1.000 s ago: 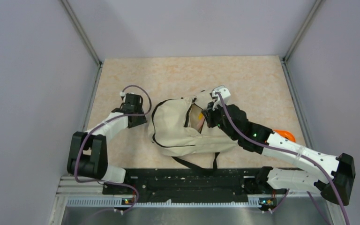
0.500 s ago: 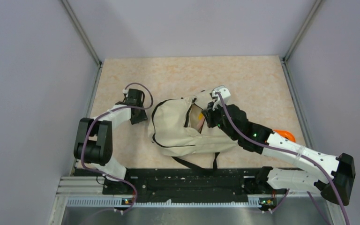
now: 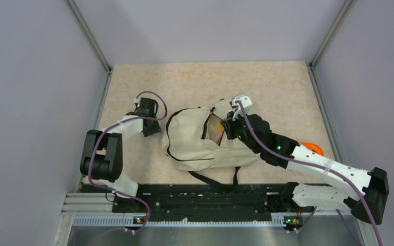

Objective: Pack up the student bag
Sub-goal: Pick up the stationery from the center of the board.

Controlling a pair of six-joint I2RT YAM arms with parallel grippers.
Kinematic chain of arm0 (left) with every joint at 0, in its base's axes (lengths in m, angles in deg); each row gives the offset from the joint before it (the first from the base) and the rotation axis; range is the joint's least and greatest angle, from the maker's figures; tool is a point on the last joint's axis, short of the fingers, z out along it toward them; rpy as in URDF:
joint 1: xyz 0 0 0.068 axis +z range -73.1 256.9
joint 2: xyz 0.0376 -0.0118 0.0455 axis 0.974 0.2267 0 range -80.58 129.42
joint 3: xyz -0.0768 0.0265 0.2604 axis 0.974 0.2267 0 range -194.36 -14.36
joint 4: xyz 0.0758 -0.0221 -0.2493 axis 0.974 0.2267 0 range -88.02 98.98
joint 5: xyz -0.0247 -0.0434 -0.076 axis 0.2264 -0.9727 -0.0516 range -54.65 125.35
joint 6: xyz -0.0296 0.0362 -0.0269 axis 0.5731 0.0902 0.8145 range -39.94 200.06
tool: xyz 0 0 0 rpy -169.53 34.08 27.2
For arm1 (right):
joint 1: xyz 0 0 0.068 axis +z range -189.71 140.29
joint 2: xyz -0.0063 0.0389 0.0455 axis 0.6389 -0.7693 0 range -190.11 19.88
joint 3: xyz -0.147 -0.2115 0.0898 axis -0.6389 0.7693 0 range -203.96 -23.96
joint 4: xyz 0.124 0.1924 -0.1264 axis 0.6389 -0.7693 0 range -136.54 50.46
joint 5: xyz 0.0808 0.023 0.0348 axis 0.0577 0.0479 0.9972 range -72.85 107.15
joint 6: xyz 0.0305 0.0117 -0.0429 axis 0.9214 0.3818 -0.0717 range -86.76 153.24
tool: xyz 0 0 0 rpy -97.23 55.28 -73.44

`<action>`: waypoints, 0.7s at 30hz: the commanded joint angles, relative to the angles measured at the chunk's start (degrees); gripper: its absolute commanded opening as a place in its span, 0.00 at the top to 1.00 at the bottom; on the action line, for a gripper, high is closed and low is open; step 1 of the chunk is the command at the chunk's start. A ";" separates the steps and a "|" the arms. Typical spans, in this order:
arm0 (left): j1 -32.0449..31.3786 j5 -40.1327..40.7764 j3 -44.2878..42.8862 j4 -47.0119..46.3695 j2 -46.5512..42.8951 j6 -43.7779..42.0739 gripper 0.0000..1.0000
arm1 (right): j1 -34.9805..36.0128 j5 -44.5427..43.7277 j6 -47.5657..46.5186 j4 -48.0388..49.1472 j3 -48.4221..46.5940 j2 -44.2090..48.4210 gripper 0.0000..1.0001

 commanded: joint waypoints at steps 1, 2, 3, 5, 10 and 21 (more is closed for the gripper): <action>0.29 -0.84 2.26 1.44 -2.70 0.75 0.61 | 0.14 -1.30 0.08 5.67 -0.96 1.04 1.00; 0.29 -1.14 2.68 1.36 -3.07 0.86 0.61 | 0.15 -1.22 0.19 5.78 -0.91 1.02 1.00; 0.26 -1.47 3.24 1.13 -3.50 0.95 0.61 | 0.21 -1.23 0.20 5.87 -0.87 1.00 1.00; 0.27 -1.78 4.02 0.83 -4.24 1.28 0.60 | 0.14 -1.17 0.17 5.94 -0.95 0.88 1.00; 0.12 -3.25 5.24 0.60 -5.73 1.95 0.60 | 0.20 -1.07 0.20 5.96 -0.91 0.98 1.00; -0.28 -3.00 7.12 0.61 -6.09 2.57 0.69 | 0.21 -0.72 0.41 6.16 -0.77 1.18 1.00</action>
